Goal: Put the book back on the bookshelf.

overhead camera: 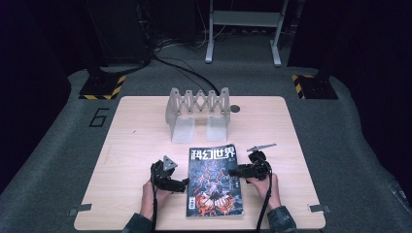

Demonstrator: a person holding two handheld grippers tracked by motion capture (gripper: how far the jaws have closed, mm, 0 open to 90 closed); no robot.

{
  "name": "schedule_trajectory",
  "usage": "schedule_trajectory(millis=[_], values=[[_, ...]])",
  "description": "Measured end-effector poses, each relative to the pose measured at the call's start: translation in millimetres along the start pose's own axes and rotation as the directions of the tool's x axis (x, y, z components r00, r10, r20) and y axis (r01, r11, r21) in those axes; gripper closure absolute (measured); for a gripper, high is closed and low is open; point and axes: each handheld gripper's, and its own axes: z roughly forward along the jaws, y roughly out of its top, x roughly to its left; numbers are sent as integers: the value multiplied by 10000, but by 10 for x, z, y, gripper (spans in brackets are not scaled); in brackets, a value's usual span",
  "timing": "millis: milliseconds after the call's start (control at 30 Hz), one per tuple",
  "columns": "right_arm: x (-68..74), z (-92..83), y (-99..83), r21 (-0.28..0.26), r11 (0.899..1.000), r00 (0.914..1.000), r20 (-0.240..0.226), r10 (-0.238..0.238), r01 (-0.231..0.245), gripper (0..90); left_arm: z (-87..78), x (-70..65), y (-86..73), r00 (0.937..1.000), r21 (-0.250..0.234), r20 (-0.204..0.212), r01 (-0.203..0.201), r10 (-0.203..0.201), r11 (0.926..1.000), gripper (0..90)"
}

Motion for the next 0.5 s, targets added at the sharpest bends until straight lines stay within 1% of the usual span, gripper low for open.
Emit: schedule_trajectory(millis=[133,167,200,233,267,300,367,433,500], values=[[-15,24,53,-152,9998,9999,2,120,-120,415,0,0,0,10000,-3,4,7,-7,10000,2],[-25,35,70,-188,9998,10000,28,9,-9,418,0,-1,0,10000,-3,6,10,-10,10000,2],[-26,54,86,-152,9999,10000,-33,24,-25,418,1,-2,-1,10000,-7,14,32,-32,10000,2],[-22,77,100,-88,10000,10000,10,16,-16,417,0,1,0,10000,-2,10,-14,14,10000,3],[-24,109,113,-31,10000,9999,103,-91,91,416,-1,3,1,10000,9,18,-60,60,10000,3],[-20,132,125,35,9999,9999,111,-96,96,416,-1,2,1,10000,4,14,-38,38,10000,3],[-23,162,150,-31,9997,9997,109,-237,238,417,-1,2,1,10000,5,15,-52,52,10000,3],[-16,183,173,-24,9998,9997,112,-214,215,415,-1,3,1,10000,7,16,-53,53,10000,3],[-17,204,200,-7,9994,9993,170,-333,333,415,-1,2,1,10000,3,15,-46,46,10000,3]])
